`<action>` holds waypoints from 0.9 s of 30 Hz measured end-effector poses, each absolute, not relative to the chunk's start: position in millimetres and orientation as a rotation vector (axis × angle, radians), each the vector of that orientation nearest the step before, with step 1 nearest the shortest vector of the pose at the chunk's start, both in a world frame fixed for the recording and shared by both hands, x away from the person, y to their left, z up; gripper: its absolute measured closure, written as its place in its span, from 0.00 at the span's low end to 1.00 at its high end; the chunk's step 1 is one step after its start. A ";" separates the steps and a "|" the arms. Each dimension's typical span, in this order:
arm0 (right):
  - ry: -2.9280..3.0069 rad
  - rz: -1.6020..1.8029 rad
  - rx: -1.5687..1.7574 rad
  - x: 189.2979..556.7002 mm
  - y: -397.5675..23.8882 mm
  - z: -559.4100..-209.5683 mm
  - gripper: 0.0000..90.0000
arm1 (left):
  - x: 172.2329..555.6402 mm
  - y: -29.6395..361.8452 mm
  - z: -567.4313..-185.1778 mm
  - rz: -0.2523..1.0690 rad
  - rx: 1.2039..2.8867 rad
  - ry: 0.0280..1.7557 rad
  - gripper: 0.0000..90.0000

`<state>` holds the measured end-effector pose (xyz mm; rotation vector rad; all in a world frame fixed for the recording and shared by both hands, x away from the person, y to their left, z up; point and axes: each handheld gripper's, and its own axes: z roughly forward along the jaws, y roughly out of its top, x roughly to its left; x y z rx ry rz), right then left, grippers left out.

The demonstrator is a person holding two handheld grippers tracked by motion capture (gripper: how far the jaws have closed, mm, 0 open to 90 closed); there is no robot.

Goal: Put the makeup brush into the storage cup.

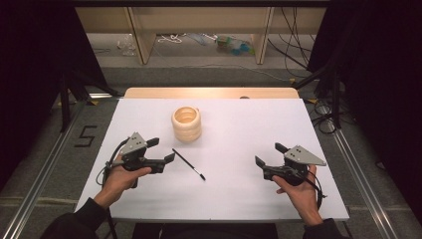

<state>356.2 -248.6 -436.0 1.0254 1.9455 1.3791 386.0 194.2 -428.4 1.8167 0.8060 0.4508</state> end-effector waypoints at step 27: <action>1.943 1.382 1.018 357.2 -248.0 -436.3 0.18 | 414.4 168.8 -408.4 0.394 2.059 0.650 0.19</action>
